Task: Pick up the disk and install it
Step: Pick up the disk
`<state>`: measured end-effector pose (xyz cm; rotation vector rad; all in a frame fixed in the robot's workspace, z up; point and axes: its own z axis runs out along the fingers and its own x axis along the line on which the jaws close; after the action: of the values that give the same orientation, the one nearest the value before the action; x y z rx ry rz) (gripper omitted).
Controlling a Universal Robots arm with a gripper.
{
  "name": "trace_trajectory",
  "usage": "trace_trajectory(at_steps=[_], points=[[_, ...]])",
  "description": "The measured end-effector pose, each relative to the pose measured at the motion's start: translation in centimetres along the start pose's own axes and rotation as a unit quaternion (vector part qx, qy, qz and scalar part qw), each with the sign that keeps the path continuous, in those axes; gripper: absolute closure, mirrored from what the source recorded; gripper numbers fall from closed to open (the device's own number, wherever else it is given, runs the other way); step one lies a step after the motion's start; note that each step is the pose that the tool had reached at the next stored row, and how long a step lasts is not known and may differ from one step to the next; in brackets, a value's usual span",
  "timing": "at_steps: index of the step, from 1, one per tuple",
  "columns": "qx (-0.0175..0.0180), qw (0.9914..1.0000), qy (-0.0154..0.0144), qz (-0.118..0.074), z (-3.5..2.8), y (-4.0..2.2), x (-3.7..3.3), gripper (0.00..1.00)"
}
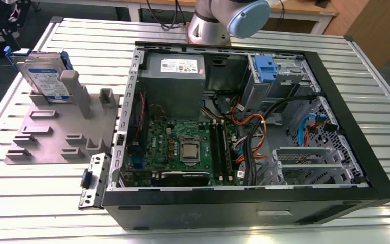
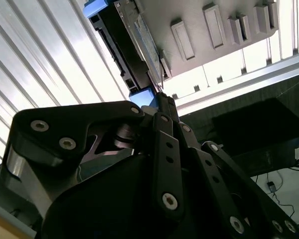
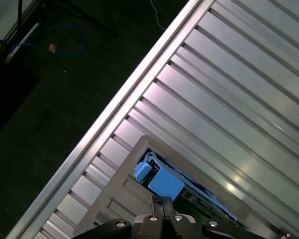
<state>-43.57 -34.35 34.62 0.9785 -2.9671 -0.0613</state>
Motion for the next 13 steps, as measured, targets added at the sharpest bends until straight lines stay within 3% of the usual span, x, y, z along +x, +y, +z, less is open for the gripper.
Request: trace_trajectory(at_steps=[13], points=[[0.0,0.99989,0.0007,-0.015,0.0,0.0,0.0,0.89]])
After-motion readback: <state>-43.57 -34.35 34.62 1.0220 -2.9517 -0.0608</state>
